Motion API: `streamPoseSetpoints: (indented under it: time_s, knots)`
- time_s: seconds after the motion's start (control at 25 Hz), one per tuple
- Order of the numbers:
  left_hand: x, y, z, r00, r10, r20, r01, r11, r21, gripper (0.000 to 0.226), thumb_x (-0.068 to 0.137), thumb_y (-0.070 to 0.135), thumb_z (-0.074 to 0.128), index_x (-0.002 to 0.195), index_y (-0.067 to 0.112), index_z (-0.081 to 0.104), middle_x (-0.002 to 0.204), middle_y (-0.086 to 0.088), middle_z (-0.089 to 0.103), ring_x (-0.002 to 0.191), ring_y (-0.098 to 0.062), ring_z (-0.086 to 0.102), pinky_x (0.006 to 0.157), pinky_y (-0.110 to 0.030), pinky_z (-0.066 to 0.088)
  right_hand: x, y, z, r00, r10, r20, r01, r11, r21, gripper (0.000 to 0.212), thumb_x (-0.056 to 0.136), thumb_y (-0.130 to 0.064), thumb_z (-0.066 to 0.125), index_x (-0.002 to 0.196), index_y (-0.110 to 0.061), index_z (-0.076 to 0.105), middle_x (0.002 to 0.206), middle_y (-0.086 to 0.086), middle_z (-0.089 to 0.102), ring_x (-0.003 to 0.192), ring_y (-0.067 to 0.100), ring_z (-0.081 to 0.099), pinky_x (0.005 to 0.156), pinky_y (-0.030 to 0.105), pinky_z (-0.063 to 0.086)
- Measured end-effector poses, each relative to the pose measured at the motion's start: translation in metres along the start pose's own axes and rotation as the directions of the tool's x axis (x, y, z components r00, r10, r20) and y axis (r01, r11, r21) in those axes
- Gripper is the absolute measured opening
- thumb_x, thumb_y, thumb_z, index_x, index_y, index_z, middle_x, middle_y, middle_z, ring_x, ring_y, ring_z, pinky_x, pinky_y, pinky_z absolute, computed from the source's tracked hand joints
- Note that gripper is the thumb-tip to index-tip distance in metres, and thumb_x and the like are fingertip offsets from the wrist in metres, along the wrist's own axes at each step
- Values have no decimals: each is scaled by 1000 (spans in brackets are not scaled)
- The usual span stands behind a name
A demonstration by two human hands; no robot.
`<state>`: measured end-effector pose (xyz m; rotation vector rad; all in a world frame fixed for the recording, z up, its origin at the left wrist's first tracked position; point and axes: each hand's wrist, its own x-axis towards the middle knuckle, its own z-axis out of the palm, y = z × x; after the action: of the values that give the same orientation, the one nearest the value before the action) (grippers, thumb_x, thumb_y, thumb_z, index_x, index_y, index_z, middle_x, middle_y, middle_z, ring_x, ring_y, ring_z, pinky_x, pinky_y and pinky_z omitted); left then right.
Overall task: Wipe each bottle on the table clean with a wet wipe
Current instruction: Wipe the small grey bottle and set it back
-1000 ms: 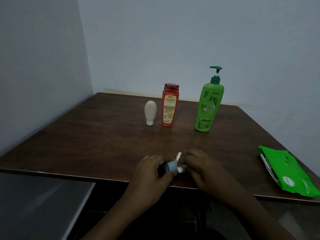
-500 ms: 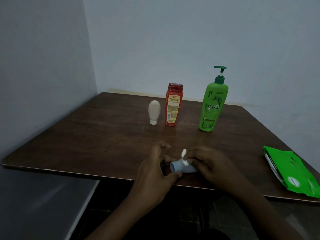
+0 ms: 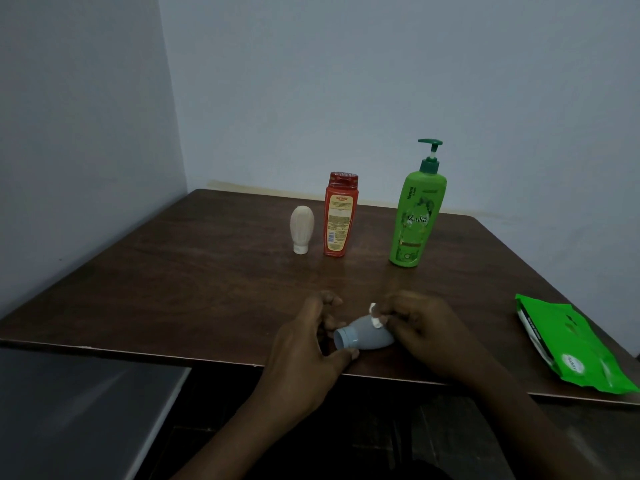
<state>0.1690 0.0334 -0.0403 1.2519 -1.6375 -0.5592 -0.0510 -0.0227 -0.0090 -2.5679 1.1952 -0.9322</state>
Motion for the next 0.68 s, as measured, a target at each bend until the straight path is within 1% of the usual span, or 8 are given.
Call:
streamPoseSetpoints:
  time_s: [0.08, 0.16, 0.24, 0.32, 0.4, 0.48, 0.6, 0.68]
  knots:
    - [0, 2, 1, 1000, 9, 9, -9, 1000, -26, 67, 74, 16, 90, 120, 46, 52, 104, 33, 68, 97, 13, 65, 76, -3, 47, -1, -20, 11, 997, -75, 32, 74, 997, 9, 16, 90, -9, 64, 99, -19, 73, 105, -12, 69, 101, -4, 61, 88, 18, 49]
    - [0, 1, 2, 1000, 27, 7, -27, 999, -17, 59, 74, 16, 90, 120, 38, 59, 107, 33, 69, 100, 15, 65, 79, -2, 46, -2, -32, 15, 986, -145, 84, 144, 989, 13, 16, 90, -9, 64, 101, -17, 73, 107, -10, 70, 102, -3, 62, 87, 14, 47]
    - [0, -1, 2, 999, 43, 4, -43, 998, 44, 42, 76, 21, 89, 112, 31, 69, 101, 25, 72, 97, 11, 65, 77, -6, 48, -1, -23, 8, 990, -120, 80, 120, 993, 13, 15, 90, -12, 66, 102, -18, 75, 107, -11, 71, 100, -3, 63, 87, 16, 49]
    - [0, -3, 3, 998, 58, -14, -56, 991, 122, 25, 79, 29, 86, 102, 26, 75, 93, 18, 72, 93, 1, 65, 74, -17, 51, -5, -7, -3, 999, -39, 25, 38, 999, 20, 14, 90, -14, 68, 101, -21, 76, 105, -14, 71, 98, -4, 64, 86, 23, 52]
    - [-1, -4, 1, 997, 74, -31, -68, 983, 171, 19, 80, 34, 84, 96, 28, 78, 88, 19, 68, 93, -1, 60, 74, -20, 51, -11, -1, -5, 999, 4, -37, -4, 1000, 1, 13, 89, -13, 69, 98, -21, 75, 102, -14, 71, 97, -3, 64, 85, 28, 52]
    - [0, -5, 1, 997, 70, -34, -63, 982, 178, 13, 81, 37, 82, 91, 29, 78, 85, 22, 64, 96, 2, 55, 72, -17, 48, -15, -11, 3, 998, -27, -51, 25, 999, -33, 13, 89, -12, 67, 97, -20, 74, 103, -12, 70, 98, -2, 63, 85, 25, 52]
    - [1, -7, 2, 997, 74, -28, -67, 981, 183, 14, 85, 39, 79, 95, 31, 79, 85, 20, 67, 97, 3, 54, 72, -15, 47, -17, -28, 17, 989, -143, 47, 146, 986, -76, 16, 90, -13, 62, 100, -20, 72, 109, -10, 68, 102, -1, 60, 89, 14, 46]
    - [1, -5, 2, 997, 77, -26, -71, 980, 187, 13, 85, 40, 79, 96, 32, 78, 84, 21, 65, 96, 4, 54, 71, -13, 44, -16, -22, 12, 985, -152, 79, 159, 983, -94, 17, 90, -14, 62, 102, -21, 72, 111, -10, 68, 104, -1, 60, 90, 12, 45]
